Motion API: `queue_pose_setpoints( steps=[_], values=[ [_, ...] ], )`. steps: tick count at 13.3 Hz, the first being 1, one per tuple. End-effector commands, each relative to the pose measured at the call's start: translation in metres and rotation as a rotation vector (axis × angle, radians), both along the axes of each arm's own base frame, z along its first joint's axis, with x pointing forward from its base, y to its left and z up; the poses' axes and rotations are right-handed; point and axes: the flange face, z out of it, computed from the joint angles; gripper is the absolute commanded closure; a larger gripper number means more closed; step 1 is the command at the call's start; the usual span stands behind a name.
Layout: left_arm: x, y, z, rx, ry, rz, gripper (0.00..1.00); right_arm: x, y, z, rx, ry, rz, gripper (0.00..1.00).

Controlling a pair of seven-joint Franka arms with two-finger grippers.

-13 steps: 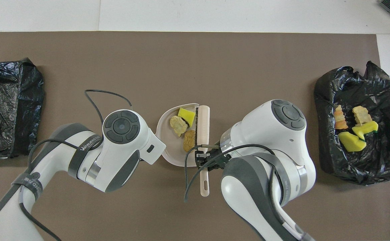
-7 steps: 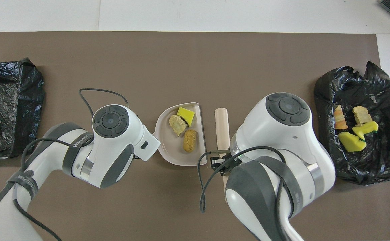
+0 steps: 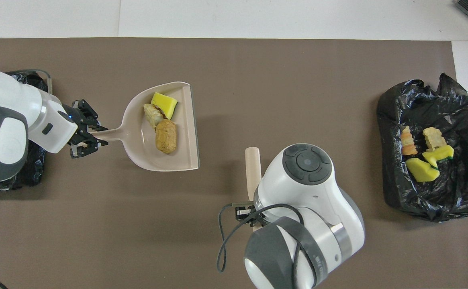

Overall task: Sweep and dump trash in bin
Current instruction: 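Carry the loaded dustpan to the black bag with the left gripper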

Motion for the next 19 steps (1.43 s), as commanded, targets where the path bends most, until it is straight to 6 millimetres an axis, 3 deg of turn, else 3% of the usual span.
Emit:
queue_pose_setpoints(
  steps=[1,6,9,11,14,16,19],
  values=[
    [0.015,0.053,0.029,-0.002,0.016,-0.006,1.0,-0.01,0.029,-0.02,0.004,-0.022,-0.058,1.0],
    [0.017,0.17,0.06,0.093,-0.018,0.012,1.0,-0.036,0.084,-0.056,0.002,-0.043,-0.049,1.0],
    [0.001,0.265,0.072,0.12,-0.01,0.046,1.0,-0.037,0.083,-0.06,0.002,-0.046,-0.024,1.0],
    [-0.003,0.293,0.074,0.221,0.006,-0.007,1.0,-0.037,0.082,-0.061,0.012,-0.049,0.019,1.0],
    [-0.012,0.354,0.084,0.27,-0.012,0.046,1.0,-0.033,0.08,-0.076,0.001,-0.03,0.011,0.94],
    [-0.006,0.37,0.094,0.384,-0.004,0.036,1.0,-0.032,0.08,-0.078,0.003,-0.032,0.004,0.93],
    [0.009,0.381,0.102,0.564,-0.044,0.01,1.0,-0.033,0.079,-0.082,0.003,-0.031,0.003,0.73]
  ],
)
